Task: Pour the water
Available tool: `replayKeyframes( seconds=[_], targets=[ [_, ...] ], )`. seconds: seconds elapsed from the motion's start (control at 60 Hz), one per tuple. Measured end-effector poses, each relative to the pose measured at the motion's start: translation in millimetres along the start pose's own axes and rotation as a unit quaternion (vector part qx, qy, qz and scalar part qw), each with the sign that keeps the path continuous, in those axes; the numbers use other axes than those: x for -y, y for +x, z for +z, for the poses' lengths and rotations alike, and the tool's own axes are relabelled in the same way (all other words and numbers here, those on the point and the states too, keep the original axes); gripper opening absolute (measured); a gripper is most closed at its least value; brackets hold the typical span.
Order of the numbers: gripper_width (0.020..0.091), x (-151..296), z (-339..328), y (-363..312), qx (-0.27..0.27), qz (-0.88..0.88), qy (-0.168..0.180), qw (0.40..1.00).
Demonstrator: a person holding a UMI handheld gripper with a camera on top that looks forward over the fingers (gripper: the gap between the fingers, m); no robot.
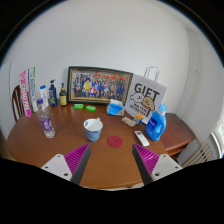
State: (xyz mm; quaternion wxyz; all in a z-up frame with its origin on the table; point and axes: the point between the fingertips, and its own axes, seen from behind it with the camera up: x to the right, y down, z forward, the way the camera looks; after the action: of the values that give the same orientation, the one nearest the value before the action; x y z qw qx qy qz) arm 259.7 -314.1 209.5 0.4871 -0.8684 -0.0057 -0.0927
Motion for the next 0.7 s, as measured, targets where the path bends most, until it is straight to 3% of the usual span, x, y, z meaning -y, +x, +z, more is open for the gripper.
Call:
replayKeyframes(
  seconds=[0.15, 0.35, 0.7],
  targets=[
    [0.0859, -10, 4, -21, 0.01, 0.003, -0.011, 1.0],
    [0.0859, -20, 16, -100, 0.059, -0.002, -0.009, 0.998],
    [0.0857, 20, 88, -297, 0.162, 0.002, 0.069, 0.984]
  ],
)
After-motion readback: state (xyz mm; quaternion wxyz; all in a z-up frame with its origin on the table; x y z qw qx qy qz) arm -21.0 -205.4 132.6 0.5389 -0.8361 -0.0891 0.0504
